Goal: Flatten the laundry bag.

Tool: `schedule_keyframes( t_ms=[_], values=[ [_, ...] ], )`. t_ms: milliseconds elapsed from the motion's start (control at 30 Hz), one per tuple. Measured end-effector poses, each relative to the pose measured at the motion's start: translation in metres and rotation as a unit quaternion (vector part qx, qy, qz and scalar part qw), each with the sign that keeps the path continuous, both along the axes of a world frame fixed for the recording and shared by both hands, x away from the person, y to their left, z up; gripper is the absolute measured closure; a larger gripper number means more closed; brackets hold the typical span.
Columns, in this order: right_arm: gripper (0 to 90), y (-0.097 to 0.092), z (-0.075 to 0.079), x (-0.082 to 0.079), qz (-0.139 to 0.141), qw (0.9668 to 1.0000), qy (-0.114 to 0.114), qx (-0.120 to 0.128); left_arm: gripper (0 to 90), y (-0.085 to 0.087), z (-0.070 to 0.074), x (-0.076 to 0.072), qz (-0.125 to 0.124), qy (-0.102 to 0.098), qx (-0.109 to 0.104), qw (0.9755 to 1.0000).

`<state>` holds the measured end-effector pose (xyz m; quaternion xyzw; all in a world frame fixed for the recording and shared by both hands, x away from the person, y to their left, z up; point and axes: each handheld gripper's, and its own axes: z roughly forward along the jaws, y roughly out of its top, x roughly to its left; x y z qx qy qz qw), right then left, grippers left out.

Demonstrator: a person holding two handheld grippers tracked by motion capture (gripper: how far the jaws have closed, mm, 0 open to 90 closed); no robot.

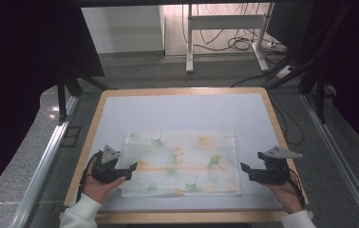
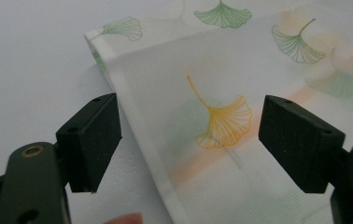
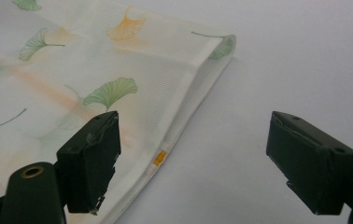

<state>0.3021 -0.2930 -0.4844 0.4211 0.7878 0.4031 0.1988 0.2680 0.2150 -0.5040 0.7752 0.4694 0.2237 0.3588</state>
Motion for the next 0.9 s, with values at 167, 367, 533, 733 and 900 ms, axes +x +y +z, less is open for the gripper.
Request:
schedule_keyframes(
  t_ms=[167, 367, 533, 733, 900],
  values=[
    [19.1, -0.001, -0.004, -0.002, 0.008, 0.9999, 0.009, -0.001, 21.5, -0.001, -0.003, 0.005, 0.000, 0.006, 0.004, 1.0000],
    [19.5, 0.002, 0.000, -0.006, 0.016, 0.9998, 0.003, -0.012, 21.5, -0.001, -0.004, 0.006, -0.005, 0.011, 0.010, 0.9999],
    [19.7, 0.010, 0.005, -0.014, 0.026, 0.9995, -0.008, -0.013, 21.5, 0.002, -0.002, 0.003, -0.006, 0.008, 0.008, 0.9999],
    [20.4, 0.017, 0.005, -0.011, 0.045, 0.9987, -0.006, -0.022, 21.5, 0.004, -0.004, 0.007, -0.007, 0.012, 0.006, 0.9999],
    [20.9, 0.025, 0.003, -0.011, 0.062, 0.9976, -0.001, -0.029, 21.5, 0.003, -0.006, 0.007, -0.008, 0.015, 0.007, 0.9998]
  ],
)
